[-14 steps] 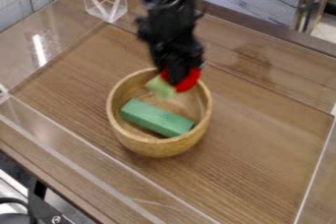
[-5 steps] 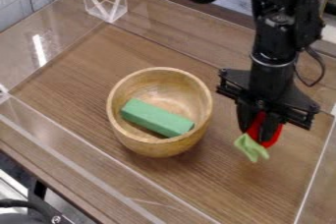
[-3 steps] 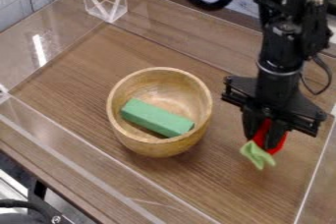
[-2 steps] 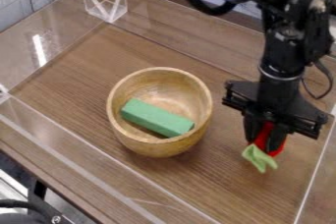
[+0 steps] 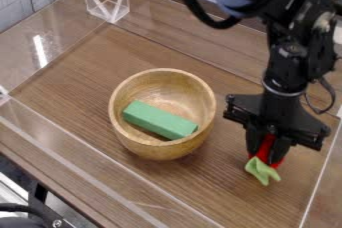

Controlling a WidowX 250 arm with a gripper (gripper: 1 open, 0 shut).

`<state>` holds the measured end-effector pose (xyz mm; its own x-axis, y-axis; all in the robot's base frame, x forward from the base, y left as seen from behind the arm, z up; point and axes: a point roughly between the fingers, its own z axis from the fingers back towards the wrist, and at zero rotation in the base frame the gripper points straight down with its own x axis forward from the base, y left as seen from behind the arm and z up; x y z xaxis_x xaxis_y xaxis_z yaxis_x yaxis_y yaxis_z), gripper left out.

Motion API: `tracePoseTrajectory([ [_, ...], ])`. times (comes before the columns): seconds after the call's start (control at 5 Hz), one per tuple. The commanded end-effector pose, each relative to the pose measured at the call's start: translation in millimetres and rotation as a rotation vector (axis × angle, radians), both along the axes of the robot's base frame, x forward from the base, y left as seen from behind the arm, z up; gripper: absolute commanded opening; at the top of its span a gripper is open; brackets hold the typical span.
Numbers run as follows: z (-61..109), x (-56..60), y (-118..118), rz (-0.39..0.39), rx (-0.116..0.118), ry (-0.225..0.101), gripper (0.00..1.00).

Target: Move the red fruit to the right

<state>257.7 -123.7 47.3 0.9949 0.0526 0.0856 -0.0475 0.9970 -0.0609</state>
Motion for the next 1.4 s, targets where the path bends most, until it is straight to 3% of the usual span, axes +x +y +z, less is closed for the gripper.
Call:
tracePoseTrajectory([
  [0.0, 3.7, -0.8, -1.4, -0.023, -0.007, -0.035, 0.00],
  [0.6, -12.5, 2.2, -25.0, 0.148, 0.013, -0.034, 0.00],
  [0.8, -12.3, 6.0, -11.5, 0.201, 0.008, -0.029, 1.00],
  [1.2, -9.0, 8.0, 8.6, 0.329, -0.009, -0.030, 1.00],
])
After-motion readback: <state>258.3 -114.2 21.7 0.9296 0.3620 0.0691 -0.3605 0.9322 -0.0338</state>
